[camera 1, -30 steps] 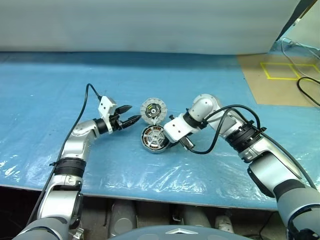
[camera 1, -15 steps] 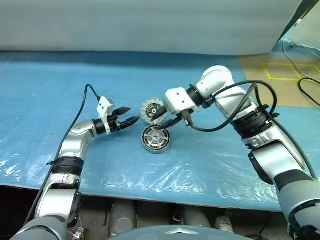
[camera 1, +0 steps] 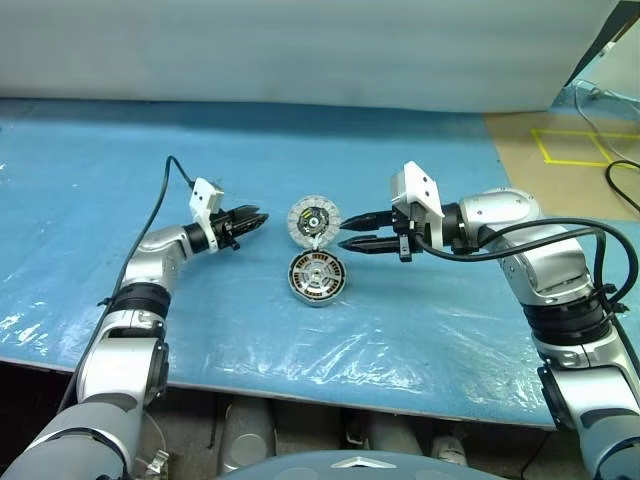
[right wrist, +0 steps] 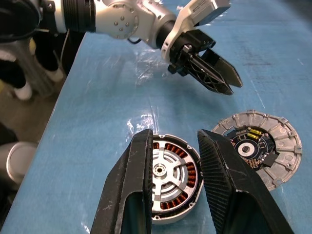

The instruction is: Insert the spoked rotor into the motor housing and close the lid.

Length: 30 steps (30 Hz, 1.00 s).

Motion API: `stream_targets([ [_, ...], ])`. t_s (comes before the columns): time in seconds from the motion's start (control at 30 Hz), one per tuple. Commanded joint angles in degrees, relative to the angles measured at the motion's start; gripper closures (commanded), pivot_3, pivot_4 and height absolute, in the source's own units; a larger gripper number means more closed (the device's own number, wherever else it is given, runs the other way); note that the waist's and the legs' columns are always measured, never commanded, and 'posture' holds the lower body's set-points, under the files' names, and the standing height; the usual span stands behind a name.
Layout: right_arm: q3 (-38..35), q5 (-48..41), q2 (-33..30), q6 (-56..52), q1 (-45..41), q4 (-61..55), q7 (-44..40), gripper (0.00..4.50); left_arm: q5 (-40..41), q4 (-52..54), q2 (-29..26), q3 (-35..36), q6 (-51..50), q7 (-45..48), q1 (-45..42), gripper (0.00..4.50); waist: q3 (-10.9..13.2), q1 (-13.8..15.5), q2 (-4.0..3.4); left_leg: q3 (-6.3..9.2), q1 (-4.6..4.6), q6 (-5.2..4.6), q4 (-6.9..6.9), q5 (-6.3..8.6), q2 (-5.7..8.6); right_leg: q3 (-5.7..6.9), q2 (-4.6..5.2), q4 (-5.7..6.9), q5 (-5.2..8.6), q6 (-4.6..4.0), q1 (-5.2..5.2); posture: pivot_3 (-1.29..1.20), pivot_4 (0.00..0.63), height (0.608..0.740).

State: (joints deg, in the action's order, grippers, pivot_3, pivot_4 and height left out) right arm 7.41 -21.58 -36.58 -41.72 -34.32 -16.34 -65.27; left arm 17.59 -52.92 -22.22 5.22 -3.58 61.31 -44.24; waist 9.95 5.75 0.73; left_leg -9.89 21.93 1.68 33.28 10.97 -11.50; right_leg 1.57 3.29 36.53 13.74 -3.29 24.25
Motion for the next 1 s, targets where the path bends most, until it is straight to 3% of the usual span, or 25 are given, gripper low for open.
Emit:
stream_targets([
  [0.03, -4.38, -3.12, 0.81, -3.97, 1.84, -4.59, 5.77, 2.99, 0.12, -5.92, 1.16, 1.63, 1.22, 1.27, -4.92, 3.75, 0.0, 0.14, 0.0, 0.02, -0.01, 0.01, 0.0, 0.0, 0.02, -0.01, 0.01, -0.01, 0.0, 0.0, -0.01, 0.0, 0.15, 0.74],
  [0.1, -5.55, -3.9, 0.79, -5.35, 3.32, -6.09, 8.19, 2.99, -0.47, -10.42, 1.97, 2.21, 1.52, 0.33, -7.98, 4.48, 0.0, 0.17, 0.0, 0.06, -0.03, 0.02, 0.0, -0.01, 0.09, -0.07, 0.02, -0.03, -0.02, 0.05, -0.03, 0.0, 0.15, 0.74],
  [0.3, -7.73, -6.14, -0.98, -8.77, 7.36, -10.22, 12.21, 2.99, -1.62, -18.41, 4.74, 3.48, 0.1, -0.36, -14.35, 4.48, 0.01, 0.12, 0.01, 0.3, -0.03, 0.05, -0.08, -0.01, 0.37, -0.08, 0.02, -0.17, -0.15, 0.27, -0.06, 0.0, 0.15, 0.74],
  [0.67, -12.06, -12.14, -6.74, -14.82, 12.49, -17.51, 15.8, 2.99, -2.7, -22.99, 7.78, 6.86, -4.7, -2.51, -19.39, 4.48, 0.01, 0.18, 0.01, 0.71, 0.04, 0.05, -0.29, -0.02, 0.61, 0.03, 0.1, -0.9, -0.37, 0.63, -0.45, 0.0, 0.15, 0.74],
  [1.0, -13.26, -14.88, -8.57, -16.12, 14.46, -19.34, 19.14, 2.99, -9.17, -21.7, 10.39, 1.7, -1.77, 9.5, -20.47, 4.48, 0.02, 0.35, 0.02, 0.8, -0.41, 0.03, -0.47, -0.02, 0.55, 0.09, 0.2, -1.13, -0.36, 0.63, -1.0, 0.0, 0.15, 0.74],
])
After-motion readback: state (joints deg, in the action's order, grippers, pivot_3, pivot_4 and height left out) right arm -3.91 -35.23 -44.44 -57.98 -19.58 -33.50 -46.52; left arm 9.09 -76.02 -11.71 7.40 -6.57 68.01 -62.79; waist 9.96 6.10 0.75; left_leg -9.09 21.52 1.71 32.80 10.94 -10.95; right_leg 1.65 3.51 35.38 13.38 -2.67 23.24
